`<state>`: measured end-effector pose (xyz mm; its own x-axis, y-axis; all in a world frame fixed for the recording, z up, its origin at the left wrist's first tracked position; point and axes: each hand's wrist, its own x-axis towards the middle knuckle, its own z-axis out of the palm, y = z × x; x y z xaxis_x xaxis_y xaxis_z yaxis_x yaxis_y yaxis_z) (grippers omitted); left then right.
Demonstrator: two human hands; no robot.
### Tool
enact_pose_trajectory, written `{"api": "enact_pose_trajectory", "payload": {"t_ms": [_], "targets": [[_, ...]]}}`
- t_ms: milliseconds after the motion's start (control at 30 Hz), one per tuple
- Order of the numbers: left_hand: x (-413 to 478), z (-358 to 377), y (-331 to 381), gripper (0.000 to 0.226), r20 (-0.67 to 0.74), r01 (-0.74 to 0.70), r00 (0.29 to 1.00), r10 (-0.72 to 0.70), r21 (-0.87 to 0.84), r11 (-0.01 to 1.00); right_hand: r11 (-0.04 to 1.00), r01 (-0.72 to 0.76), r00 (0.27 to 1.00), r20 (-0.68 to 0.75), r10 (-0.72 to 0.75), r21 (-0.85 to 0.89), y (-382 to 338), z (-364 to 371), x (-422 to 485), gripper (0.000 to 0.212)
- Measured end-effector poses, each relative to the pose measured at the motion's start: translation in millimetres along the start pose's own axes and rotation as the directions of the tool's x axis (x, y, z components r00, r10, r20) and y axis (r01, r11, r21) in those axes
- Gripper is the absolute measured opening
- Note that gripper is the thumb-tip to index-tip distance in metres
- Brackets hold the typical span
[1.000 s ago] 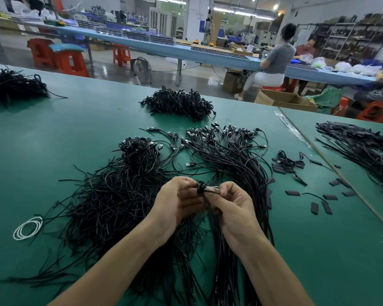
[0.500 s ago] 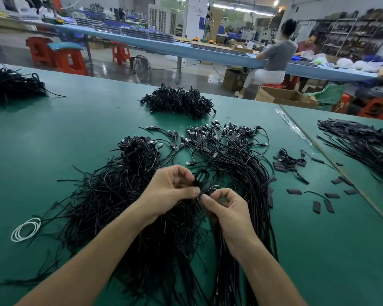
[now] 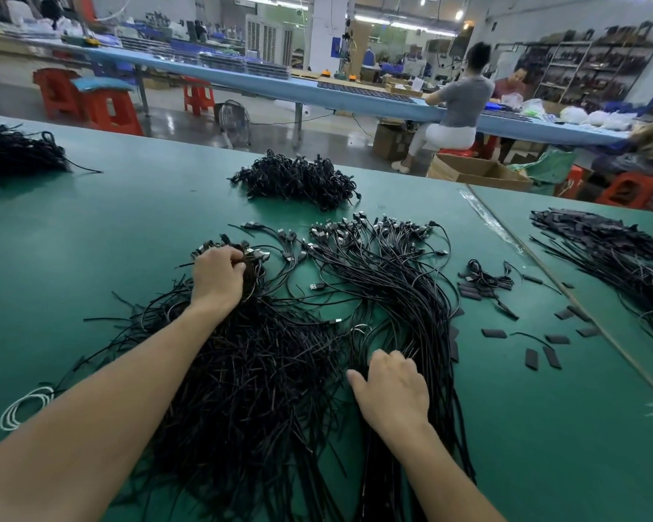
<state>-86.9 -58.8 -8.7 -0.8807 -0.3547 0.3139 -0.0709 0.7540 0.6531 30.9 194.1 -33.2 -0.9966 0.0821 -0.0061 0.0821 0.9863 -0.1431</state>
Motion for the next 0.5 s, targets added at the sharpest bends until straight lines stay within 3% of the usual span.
{"api": "enact_pose_trajectory", "payload": {"t_ms": [100, 233, 333, 433, 500], "targets": [[-10.9, 8.3, -5.0, 0.026, 0.115, -0.097, 0.991, 0.072, 0.231, 0.968, 0.998, -0.058, 0.998, 0.016, 0.059, -0.017, -5.3, -2.8, 7.2, 0.049], [-18.6, 8.2, -3.7, 0.024, 0.162, -0.119, 0.985, 0.059, 0.392, 0.912, 0.996, -0.090, 0.995, 0.053, 0.090, 0.009, -10.2, -8.2, 16.8, 0.032], [-15.8, 8.1, -3.0, 0.018, 0.127, -0.123, 0.989, 0.082, 0.369, 0.921, 0.991, -0.120, 0.991, 0.074, 0.116, 0.058, -10.7, -11.3, 22.4, 0.020], [-11.9, 10.4, -0.7, 0.018, 0.024, -0.100, 0.995, 0.098, 0.221, 0.970, 0.993, -0.115, 0.989, 0.095, 0.112, 0.032, -10.9, -13.3, 26.1, 0.030], [-8.4, 11.4, -0.7, 0.019, -0.014, -0.047, 0.999, 0.049, 0.124, 0.991, 0.992, -0.114, 0.989, 0.099, 0.108, 0.049, -12.0, -14.0, 28.1, 0.025]]}}
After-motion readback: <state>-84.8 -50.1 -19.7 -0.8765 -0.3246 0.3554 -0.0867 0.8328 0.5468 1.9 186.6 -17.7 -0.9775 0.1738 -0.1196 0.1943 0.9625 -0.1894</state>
